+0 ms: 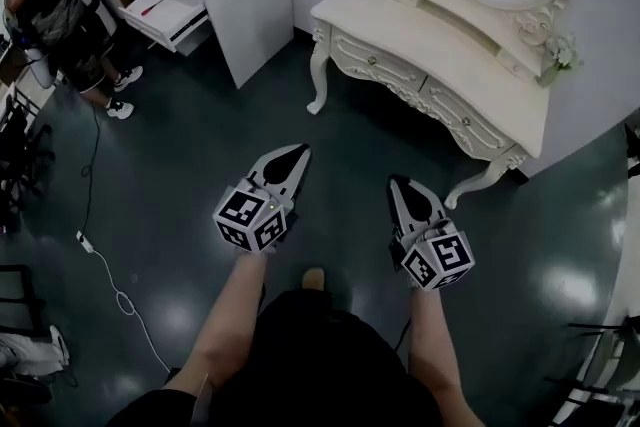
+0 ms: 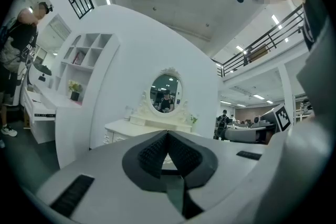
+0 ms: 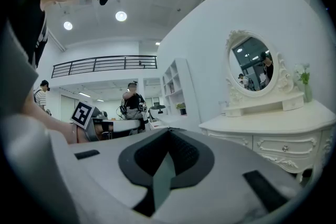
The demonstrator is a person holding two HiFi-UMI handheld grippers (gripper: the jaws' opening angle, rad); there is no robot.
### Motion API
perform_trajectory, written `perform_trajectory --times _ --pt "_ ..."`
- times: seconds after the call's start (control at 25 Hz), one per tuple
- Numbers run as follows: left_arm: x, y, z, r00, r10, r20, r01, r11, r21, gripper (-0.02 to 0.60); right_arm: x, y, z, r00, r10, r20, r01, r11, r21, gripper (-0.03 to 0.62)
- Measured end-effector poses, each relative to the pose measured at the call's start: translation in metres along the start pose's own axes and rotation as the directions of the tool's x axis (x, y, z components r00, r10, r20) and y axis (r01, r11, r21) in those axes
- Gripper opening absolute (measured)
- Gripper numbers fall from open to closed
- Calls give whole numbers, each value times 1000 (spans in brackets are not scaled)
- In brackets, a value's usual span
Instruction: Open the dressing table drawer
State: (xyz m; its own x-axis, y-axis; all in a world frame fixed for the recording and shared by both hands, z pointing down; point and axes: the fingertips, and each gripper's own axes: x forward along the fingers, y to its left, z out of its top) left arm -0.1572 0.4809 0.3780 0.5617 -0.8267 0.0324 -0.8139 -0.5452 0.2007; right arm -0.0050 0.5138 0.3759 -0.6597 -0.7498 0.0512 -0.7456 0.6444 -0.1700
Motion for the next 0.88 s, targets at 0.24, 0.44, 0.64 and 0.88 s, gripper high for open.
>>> perform_trajectory --times 0.24,0.44,0.64,0.88 --pt "18 43 6 1000 4 5 -4 1000 -16 14 43 -10 4 1000 -6 13 6 1000 16 5" --pt "31 64 7 1000 9 13 -9 1000 -23 14 67 -19 6 1000 -2 27 1 1000 23 5" --pt "48 76 12 1000 4 16 -4 1000 -26 14 83 -31 10 999 -5 32 4 1000 29 5" --pt "84 94 19 1000 -12 19 12 1000 -25 14 111 -58 17 999 -17 39 16 1000 22 5"
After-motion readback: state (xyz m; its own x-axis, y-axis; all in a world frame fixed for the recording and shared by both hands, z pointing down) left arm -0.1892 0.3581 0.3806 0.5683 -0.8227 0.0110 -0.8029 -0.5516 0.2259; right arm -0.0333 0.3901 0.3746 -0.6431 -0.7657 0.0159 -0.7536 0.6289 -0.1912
